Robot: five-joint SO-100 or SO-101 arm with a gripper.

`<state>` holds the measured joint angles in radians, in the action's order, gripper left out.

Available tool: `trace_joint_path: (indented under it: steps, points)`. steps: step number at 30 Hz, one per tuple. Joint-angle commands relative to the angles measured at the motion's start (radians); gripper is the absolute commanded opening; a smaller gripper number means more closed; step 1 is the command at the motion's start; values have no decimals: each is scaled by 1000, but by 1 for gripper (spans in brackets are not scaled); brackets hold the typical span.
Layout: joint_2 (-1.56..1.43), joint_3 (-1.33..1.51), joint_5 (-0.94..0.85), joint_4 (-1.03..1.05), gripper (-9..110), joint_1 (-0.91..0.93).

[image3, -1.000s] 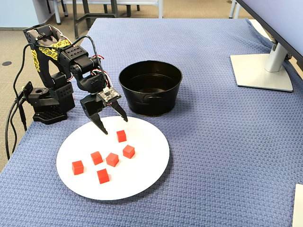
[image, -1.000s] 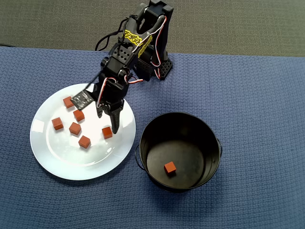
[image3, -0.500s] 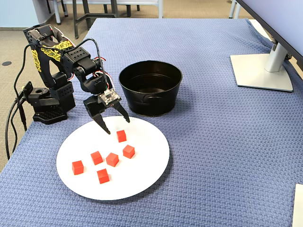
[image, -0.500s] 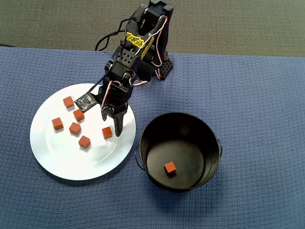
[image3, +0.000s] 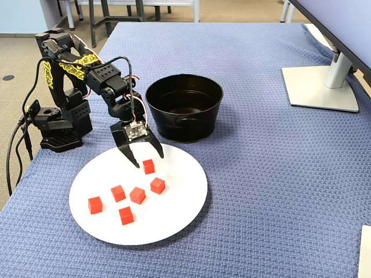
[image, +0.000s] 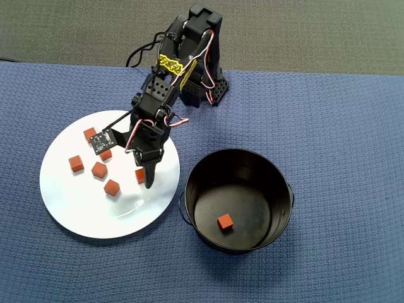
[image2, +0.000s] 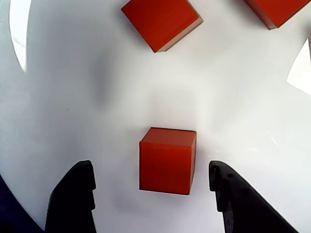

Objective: Pick up the red cubes from the white plate and place them in the black recipient

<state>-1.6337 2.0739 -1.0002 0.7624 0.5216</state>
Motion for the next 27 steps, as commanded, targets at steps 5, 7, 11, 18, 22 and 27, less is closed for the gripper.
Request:
trace_joint_path:
  steps: [5,7,11,18,22,27]
  points:
    - [54,-117,80,37,20,-23]
    - [78,-132,91,43,20,-23]
    - [91,-130,95,37,19,-21]
    - [112,-138,97,28,17,-12]
    - [110,-138,107,28,6,-11]
    - [40,-124,141,32,0,-6]
